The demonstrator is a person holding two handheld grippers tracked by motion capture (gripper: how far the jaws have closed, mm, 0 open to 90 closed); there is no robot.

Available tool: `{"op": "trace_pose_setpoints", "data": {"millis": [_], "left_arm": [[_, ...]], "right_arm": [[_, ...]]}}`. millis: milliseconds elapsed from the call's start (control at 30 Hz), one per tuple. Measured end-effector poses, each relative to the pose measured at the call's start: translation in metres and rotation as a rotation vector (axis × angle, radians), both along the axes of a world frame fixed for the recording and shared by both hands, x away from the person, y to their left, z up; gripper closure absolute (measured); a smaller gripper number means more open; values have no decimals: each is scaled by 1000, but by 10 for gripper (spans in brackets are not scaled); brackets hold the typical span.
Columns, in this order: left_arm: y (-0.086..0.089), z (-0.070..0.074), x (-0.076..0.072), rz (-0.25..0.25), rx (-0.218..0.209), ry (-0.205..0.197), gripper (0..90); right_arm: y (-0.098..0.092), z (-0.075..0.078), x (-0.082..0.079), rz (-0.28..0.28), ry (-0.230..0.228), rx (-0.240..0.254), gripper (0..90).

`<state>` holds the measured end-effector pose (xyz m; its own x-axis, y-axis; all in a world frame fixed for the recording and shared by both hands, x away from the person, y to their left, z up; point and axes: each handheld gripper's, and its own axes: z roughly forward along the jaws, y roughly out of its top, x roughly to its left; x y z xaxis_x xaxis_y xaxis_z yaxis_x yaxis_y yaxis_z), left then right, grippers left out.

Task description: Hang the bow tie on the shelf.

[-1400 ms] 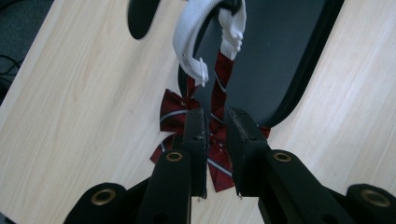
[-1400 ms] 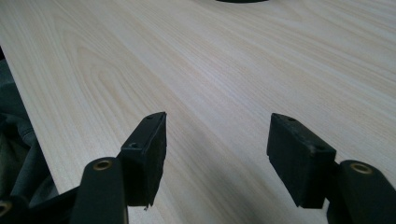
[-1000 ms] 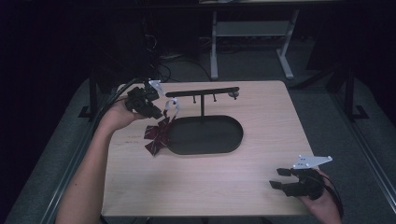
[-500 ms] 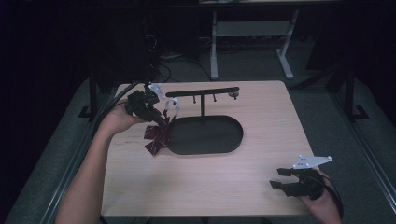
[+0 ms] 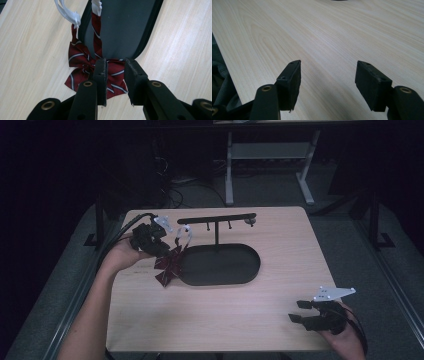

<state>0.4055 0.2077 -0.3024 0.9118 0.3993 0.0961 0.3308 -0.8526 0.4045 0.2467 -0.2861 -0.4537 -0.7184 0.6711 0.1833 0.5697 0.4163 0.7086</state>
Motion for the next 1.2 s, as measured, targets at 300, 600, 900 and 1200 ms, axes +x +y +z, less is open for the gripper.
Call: {"op": "trace_pose_setpoints", "data": {"millis": [300,600,900,1200], "left_arm": [[3,-4,-5,-8,-2,1,694],[3,-7,-11,-13,-9,2,690],[1,-8,-17,-25,-11,0,690],[3,-13,-22,-30,-9,1,680]], "right_arm": [[-1,0,0,-4,-8,1,371],[0,0,-1,-7,-7,-4,370],[-2,1,-2,-9,-13,-5,370],[-2,1,-2,-14,-13,-2,370]]}}
